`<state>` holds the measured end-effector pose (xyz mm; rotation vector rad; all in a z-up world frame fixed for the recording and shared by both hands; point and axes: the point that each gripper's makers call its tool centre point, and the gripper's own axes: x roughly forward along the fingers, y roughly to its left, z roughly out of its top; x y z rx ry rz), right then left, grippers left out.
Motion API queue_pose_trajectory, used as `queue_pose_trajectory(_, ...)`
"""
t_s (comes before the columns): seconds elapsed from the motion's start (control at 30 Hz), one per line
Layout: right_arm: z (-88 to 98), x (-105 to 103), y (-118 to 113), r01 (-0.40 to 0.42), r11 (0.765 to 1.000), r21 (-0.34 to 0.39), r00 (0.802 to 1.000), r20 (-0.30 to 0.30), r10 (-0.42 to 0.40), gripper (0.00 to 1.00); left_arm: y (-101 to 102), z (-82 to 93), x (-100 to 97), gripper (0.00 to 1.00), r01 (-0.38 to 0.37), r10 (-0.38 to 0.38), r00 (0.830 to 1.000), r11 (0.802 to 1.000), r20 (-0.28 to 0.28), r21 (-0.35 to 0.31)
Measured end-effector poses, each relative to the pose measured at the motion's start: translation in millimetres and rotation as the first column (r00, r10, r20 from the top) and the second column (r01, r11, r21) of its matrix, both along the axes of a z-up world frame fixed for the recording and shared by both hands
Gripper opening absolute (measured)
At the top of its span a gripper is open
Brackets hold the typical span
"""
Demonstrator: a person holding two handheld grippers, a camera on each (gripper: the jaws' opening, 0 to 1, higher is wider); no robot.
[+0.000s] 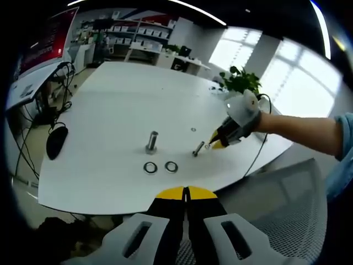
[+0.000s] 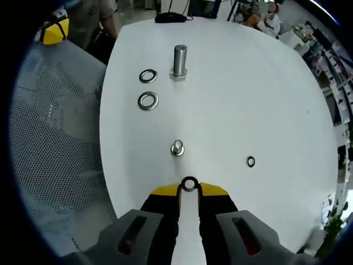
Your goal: Place the washer onto the threaded stud by aligning its center hole with the stud, sliding it down to the base, and recovering from edge contact or off-axis alignment until the washer reaches the visible bottom stop.
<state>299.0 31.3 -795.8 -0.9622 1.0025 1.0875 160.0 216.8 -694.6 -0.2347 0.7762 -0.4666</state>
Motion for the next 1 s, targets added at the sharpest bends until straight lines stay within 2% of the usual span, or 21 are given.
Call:
queue_pose_trajectory(0.23,19.8,-0.1,19.7,-0.029,0.999,0.039,1.000,0.012,0.029,0.13,-0.1,0.5,0.1,0.00,-0.001,0.001,1.000,1.000,0.003,-0.001)
queue_pose_trajectory(0.4,24.0,-4.9,33.3,-0.067,0.997,0.048,0.998,0.015,0.066,0.13,0.0,1.1,0.4,0.00,-0.004,0.004,1.000,1.000,0.006,-0.003)
queue_pose_trajectory(1.0,-2.2,-3.6,39.8,-0.079,0.997,-0.001,0.997,-0.026,0.079,0.13,0.0,1.0,0.4,0.00,-0.004,0.004,1.000,1.000,0.005,-0.006)
